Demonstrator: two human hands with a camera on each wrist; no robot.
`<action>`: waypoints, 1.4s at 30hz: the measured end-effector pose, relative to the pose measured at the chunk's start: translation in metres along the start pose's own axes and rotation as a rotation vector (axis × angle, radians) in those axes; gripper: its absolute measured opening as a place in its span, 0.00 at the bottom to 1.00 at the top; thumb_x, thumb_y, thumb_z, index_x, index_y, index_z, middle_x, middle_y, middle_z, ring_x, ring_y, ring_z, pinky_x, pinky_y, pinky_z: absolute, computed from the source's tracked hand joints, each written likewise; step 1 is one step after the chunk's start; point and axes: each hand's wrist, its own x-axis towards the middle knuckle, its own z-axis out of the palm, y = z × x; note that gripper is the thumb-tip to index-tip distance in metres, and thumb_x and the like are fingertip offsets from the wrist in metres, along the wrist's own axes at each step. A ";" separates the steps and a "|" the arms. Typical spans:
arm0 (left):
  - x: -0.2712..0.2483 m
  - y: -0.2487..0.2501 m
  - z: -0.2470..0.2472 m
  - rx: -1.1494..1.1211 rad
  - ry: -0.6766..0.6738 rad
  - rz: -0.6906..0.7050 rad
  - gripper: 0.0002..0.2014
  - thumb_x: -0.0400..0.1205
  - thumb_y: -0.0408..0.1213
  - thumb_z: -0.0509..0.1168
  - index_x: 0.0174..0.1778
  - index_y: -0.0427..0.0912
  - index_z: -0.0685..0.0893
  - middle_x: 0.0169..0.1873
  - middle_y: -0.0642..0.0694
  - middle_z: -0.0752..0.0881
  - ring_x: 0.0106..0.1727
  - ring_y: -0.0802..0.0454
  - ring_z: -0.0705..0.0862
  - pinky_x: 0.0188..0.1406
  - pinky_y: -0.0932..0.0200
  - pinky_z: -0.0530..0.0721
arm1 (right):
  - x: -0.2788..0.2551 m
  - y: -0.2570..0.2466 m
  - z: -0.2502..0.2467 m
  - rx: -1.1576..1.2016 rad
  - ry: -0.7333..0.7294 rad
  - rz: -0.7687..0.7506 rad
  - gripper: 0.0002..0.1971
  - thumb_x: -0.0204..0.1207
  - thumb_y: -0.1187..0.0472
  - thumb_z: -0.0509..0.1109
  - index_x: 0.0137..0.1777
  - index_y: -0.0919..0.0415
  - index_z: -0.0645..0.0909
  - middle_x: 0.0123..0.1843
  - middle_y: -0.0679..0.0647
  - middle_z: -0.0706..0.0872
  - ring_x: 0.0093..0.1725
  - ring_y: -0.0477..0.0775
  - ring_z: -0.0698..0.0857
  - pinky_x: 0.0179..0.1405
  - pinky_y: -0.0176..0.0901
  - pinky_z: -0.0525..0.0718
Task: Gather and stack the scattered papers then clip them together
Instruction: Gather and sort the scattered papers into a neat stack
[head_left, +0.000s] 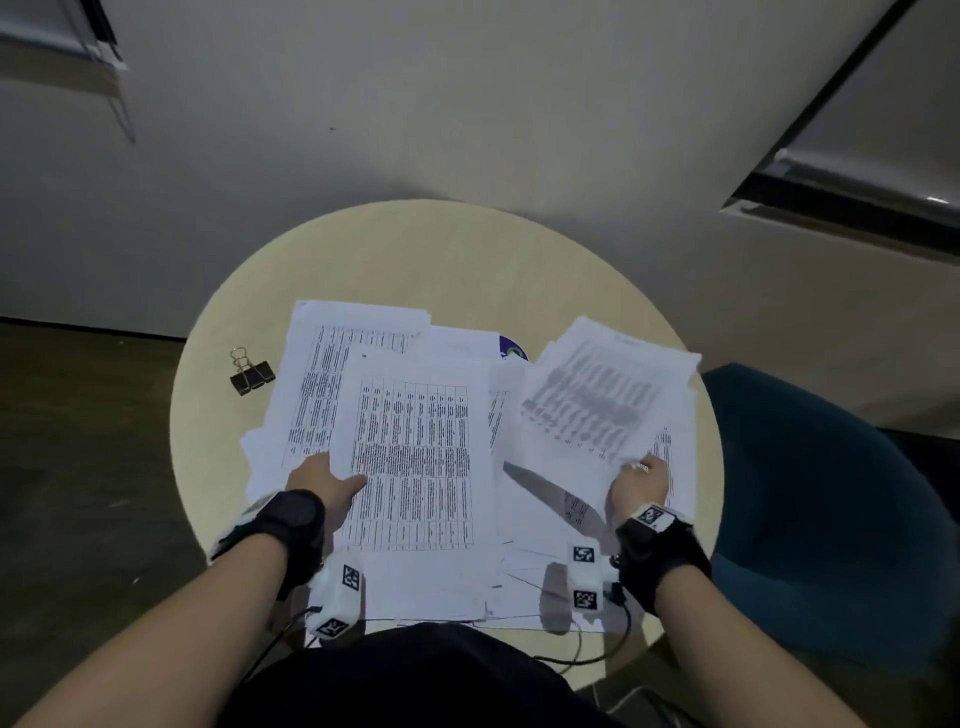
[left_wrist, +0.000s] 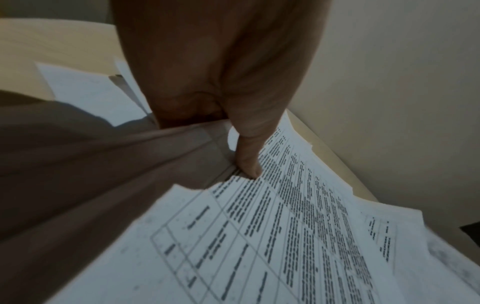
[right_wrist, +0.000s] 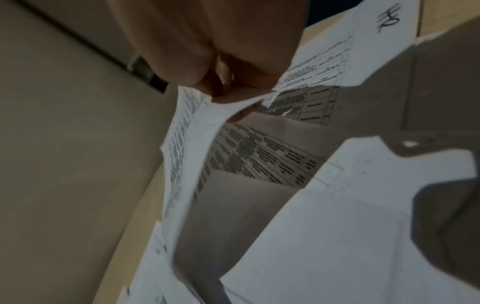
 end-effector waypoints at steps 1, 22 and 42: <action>-0.001 0.000 0.001 0.007 0.000 0.015 0.16 0.81 0.41 0.68 0.58 0.34 0.78 0.52 0.37 0.85 0.46 0.42 0.80 0.48 0.55 0.78 | -0.002 0.004 0.005 0.032 -0.012 -0.005 0.15 0.81 0.76 0.53 0.44 0.54 0.70 0.36 0.54 0.74 0.28 0.47 0.73 0.23 0.34 0.73; -0.011 0.007 -0.003 -0.240 -0.042 -0.092 0.40 0.84 0.64 0.44 0.76 0.30 0.69 0.74 0.33 0.75 0.73 0.35 0.75 0.74 0.45 0.72 | -0.059 0.016 0.026 -0.438 -0.396 -0.288 0.13 0.85 0.68 0.55 0.67 0.62 0.70 0.49 0.61 0.82 0.33 0.55 0.77 0.28 0.38 0.73; -0.039 0.058 -0.003 -0.554 -0.324 0.248 0.21 0.84 0.21 0.59 0.74 0.32 0.69 0.64 0.22 0.80 0.43 0.52 0.84 0.70 0.47 0.74 | -0.047 0.001 0.058 -0.236 -0.704 0.159 0.50 0.65 0.48 0.83 0.80 0.65 0.59 0.70 0.60 0.79 0.67 0.61 0.81 0.61 0.49 0.76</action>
